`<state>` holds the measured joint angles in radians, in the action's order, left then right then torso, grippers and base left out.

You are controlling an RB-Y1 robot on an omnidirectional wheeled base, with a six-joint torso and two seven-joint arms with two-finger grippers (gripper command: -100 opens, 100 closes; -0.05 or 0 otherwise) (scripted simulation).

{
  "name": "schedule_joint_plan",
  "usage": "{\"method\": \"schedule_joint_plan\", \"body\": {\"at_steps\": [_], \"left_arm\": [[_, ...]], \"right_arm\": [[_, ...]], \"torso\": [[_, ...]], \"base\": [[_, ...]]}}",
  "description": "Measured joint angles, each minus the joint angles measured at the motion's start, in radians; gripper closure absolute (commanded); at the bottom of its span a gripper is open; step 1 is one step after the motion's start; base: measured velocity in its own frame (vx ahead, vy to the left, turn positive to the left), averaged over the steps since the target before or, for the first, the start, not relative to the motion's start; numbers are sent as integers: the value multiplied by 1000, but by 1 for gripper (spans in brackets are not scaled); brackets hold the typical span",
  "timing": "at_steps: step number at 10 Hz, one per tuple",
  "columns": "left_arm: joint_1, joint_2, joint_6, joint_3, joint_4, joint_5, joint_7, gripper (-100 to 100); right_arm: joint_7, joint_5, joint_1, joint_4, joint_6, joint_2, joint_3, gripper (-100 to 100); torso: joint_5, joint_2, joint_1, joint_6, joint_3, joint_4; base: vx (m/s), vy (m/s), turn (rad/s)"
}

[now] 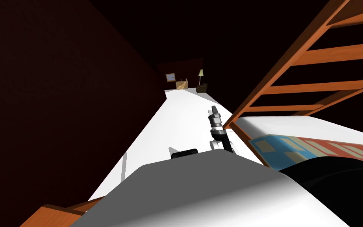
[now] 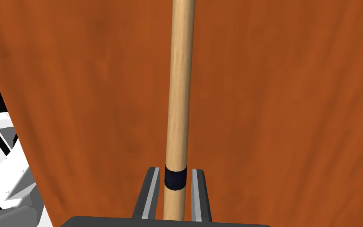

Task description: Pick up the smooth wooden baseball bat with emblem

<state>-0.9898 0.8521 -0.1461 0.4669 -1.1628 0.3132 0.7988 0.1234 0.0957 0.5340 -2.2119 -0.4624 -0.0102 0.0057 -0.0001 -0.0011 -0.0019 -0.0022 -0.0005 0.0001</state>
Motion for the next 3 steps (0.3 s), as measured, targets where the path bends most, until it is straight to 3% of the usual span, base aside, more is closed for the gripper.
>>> {"method": "schedule_joint_plan", "body": {"at_steps": [2, 3], "left_arm": [[-33, 27, 0, -12, -37, -8, 3, 100], [-35, 29, 0, -13, -40, -8, 3, 0]], "right_arm": [[0, 0, 0, 0, 0, 0, 0, 0], [0, 0, 0, 0, 0, 0, 0, 0]], "torso": [[0, 1, 0, 0, 0, 0], [0, 1, 1, 0, 1, 0]], "base": [[18, -21, 23], [0, 0, 0]]}}
